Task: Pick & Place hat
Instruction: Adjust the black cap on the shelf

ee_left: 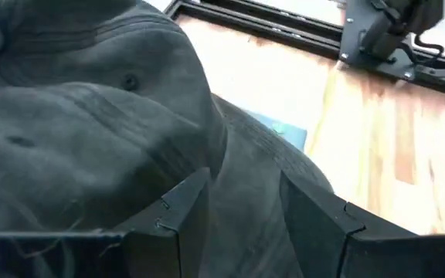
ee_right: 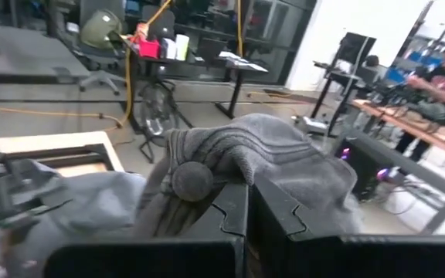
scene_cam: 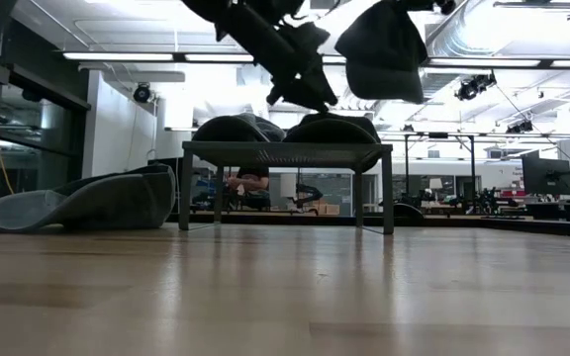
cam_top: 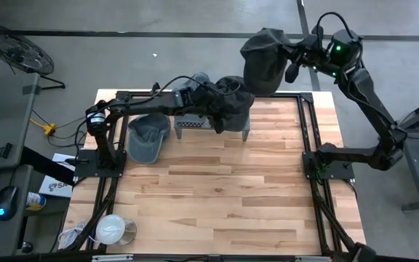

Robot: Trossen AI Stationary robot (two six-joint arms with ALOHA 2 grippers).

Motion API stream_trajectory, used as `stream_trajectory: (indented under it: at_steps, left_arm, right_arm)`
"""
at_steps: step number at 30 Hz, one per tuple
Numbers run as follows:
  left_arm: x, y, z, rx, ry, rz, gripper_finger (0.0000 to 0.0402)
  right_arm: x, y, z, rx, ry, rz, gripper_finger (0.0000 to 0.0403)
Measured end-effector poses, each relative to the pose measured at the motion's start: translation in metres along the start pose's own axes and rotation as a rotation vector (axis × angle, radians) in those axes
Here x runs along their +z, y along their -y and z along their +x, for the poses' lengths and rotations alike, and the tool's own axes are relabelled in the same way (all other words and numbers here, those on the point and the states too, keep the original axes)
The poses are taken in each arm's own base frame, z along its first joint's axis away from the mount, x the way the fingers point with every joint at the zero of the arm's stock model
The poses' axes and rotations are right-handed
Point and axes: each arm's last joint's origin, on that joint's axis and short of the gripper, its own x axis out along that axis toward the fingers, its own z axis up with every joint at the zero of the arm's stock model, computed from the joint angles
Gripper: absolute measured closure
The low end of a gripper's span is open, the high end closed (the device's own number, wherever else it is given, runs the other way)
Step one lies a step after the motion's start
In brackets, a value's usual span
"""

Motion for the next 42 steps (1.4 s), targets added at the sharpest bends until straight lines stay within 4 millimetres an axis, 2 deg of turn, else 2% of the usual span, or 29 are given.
stream_trajectory:
  at_steps: [5,7,15,22,27,35,42]
  left_arm:
    - [0.014,0.002,-0.018,-0.004,0.036,0.029,0.0245]
    - [0.029,0.003,-0.028,0.008,0.090,0.060,0.0245]
    - [0.080,0.005,-0.095,0.150,0.158,0.195,0.0245]
    - [0.109,0.004,-0.153,0.332,0.171,0.274,0.0245]
    - [0.119,0.003,-0.182,0.417,0.173,0.324,0.0245]
    - [0.121,0.002,-0.208,0.514,0.135,0.390,0.0245]
    - [0.120,0.001,-0.230,0.547,0.157,0.403,0.0245]
  right_arm:
    - [0.002,-0.012,0.004,0.049,-0.008,0.045,0.0402]
    - [0.004,-0.018,0.005,0.065,-0.002,0.066,0.0402]
    - [0.031,-0.038,-0.005,0.081,-0.020,0.130,0.0402]
    - [0.040,-0.062,-0.005,0.098,-0.024,0.282,0.0402]
    - [0.036,-0.082,0.012,0.091,-0.081,0.367,0.0402]
    - [0.027,-0.113,0.042,0.082,-0.172,0.472,0.0403]
    - [0.025,-0.127,0.047,0.107,-0.206,0.523,0.0403]
